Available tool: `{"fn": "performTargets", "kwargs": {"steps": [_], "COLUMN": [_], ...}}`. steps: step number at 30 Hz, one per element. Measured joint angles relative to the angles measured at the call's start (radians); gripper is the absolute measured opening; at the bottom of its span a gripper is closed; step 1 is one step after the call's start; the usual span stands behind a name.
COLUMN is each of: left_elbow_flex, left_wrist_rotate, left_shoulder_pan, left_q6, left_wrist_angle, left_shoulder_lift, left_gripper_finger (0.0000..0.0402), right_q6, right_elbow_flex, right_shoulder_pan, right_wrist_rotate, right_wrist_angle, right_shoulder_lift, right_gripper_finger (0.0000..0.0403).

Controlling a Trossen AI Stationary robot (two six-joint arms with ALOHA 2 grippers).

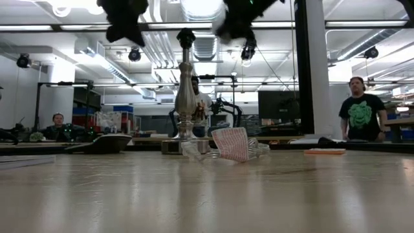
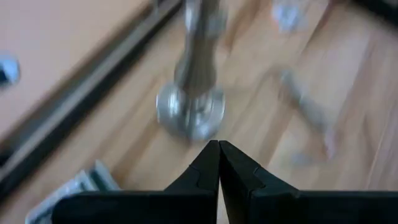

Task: Screw lightbulb
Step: Remove the lightbulb from the lamp

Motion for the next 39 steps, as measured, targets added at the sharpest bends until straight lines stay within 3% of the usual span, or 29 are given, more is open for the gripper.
{"fn": "performTargets", "kwargs": {"steps": [3,5,10,20,24,31,39], "left_elbow_flex": [-0.039,-0.079,-0.160,-0.239,-0.239,-0.238,-0.237], "left_wrist_rotate": [0.000,0.000,0.001,-0.003,-0.015,-0.038,-0.055], "left_shoulder_pan": [-0.002,-0.003,-0.013,-0.024,-0.024,-0.024,-0.024], "left_q6": [0.000,-0.008,-0.060,-0.130,-0.130,-0.130,-0.142], "left_wrist_angle": [-0.080,-0.067,-0.003,0.149,0.149,0.149,0.152], "left_shoulder_lift": [0.001,-0.006,-0.036,-0.131,-0.151,-0.168,-0.156], "left_gripper_finger": [0.0000,0.0000,0.0000,0.0000,0.0000,0.0000,0.0000], "right_q6": [-0.061,-0.085,-0.094,0.058,0.095,0.188,0.184], "right_elbow_flex": [-0.054,-0.135,-0.373,-0.765,-0.871,-1.023,-1.075], "right_shoulder_pan": [-0.040,-0.058,-0.089,-0.039,-0.030,-0.026,-0.025], "right_wrist_rotate": [-0.001,-0.009,-0.028,-0.032,0.018,0.012,0.012], "right_wrist_angle": [-0.173,-0.194,-0.149,0.019,0.068,0.097,0.138], "right_shoulder_lift": [-0.002,-0.011,-0.044,-0.051,-0.053,-0.054,-0.062], "right_gripper_finger": [0.0158,0.0158,0.0158,0.0158,0.0158,0.0158,0.0158]}}
